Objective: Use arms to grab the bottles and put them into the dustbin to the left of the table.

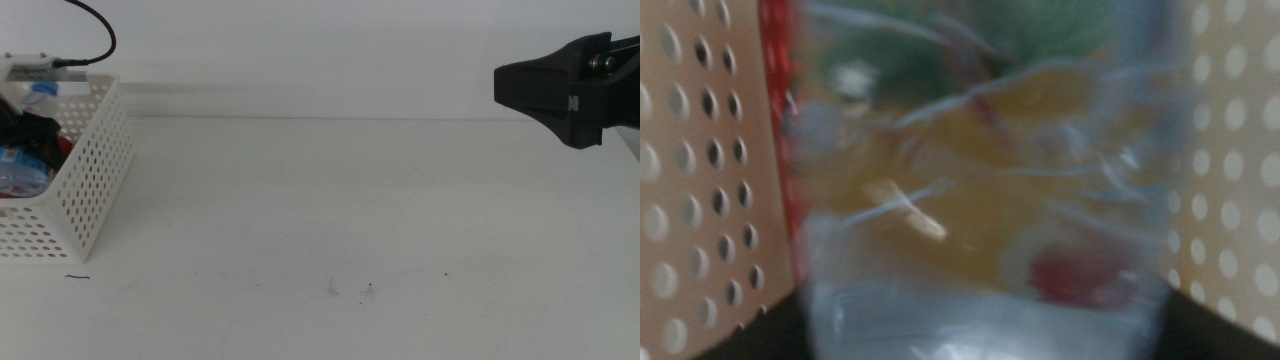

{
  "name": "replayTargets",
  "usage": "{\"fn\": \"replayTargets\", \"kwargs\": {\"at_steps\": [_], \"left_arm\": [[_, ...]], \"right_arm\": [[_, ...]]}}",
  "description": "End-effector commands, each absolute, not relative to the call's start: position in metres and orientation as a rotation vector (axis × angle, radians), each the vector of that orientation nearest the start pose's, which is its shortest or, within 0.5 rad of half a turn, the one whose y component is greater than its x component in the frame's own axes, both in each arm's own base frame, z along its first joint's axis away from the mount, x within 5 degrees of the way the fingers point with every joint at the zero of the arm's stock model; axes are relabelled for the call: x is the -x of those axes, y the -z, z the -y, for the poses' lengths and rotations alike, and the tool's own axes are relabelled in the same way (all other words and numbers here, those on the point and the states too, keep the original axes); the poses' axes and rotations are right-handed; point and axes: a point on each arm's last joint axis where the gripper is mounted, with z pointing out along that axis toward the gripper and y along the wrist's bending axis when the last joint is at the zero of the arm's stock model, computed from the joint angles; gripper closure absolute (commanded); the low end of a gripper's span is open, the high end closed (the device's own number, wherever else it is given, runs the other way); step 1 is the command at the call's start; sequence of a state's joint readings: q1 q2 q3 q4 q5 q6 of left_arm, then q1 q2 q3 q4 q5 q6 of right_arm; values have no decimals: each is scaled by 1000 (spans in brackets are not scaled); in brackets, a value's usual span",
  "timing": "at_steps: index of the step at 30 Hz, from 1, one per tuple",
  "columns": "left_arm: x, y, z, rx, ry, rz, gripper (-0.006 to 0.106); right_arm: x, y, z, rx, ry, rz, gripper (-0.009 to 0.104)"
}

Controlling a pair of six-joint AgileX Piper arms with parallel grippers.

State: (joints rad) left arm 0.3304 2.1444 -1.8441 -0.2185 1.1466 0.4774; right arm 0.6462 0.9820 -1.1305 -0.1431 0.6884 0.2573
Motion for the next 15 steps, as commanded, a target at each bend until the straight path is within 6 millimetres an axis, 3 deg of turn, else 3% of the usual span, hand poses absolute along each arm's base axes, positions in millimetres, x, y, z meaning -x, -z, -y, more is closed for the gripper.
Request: {"fn": "replayTargets", "kwargs": {"at_steps": [1, 5, 8, 15], "left_arm": [[-438, -235, -129, -133, 137, -2793, 10], [-434, -253, -122, -145, 137, -2773, 7], [-427, -278, -108, -181, 91, -2734, 7], [-382, -347, -59, -202, 34, -2540, 7]], "right_arm": [[-160, -423, -111, 452, -407, -1973, 7], [-160, -423, -111, 452, -407, -1973, 7], [-160, -423, -111, 452, -407, -1973, 7], [-160, -423, -111, 452, -407, -1973, 7]]}}
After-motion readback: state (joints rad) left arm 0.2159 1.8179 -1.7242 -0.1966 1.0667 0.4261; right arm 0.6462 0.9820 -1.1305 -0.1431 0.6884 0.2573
